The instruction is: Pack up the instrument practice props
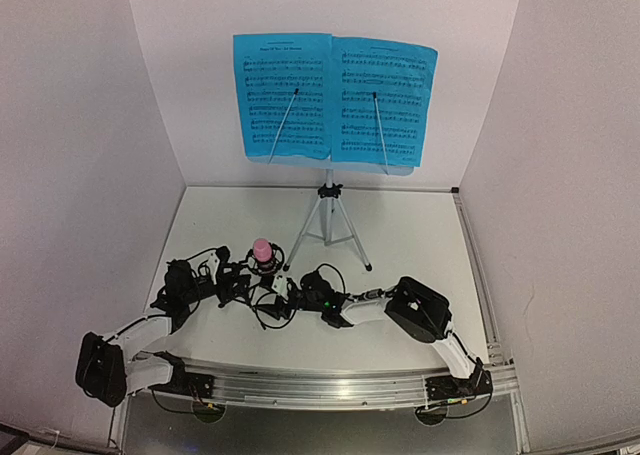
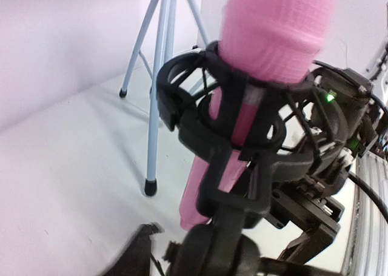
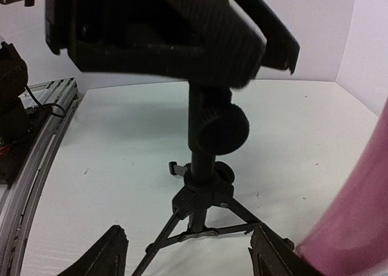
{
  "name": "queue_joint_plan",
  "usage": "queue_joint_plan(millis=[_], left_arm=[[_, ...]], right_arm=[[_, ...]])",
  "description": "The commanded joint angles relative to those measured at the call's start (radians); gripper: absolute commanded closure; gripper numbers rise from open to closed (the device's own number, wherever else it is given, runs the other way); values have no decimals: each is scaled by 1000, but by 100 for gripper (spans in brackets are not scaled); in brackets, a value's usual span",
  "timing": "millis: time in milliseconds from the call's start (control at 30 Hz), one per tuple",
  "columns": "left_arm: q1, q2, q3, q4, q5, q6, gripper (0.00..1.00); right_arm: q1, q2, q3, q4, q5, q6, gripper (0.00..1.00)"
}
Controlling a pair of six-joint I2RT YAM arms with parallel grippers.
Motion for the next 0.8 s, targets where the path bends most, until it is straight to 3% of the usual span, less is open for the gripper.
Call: queue_joint_plan(millis=[0, 133, 267, 367, 467, 767], left_arm=[[12, -12, 5, -53, 10, -21, 51], [22, -57, 19, -106, 9, 8, 43], [33, -127, 31, -225, 36, 108, 19], [35, -169, 29, -279, 56, 160, 7], [37, -174, 35, -299, 55, 168, 5], [37, -119, 100, -295, 41, 204, 12]], right_arm=[[16, -76, -21, 17, 9, 39, 32], [21, -86, -28, 15, -2, 46, 32], [25, -100, -46, 15, -20, 64, 32], [30, -111, -83, 15, -14, 96, 32], [30, -108, -123, 7, -14, 136, 32], [52, -164, -247, -16, 22, 232, 34]])
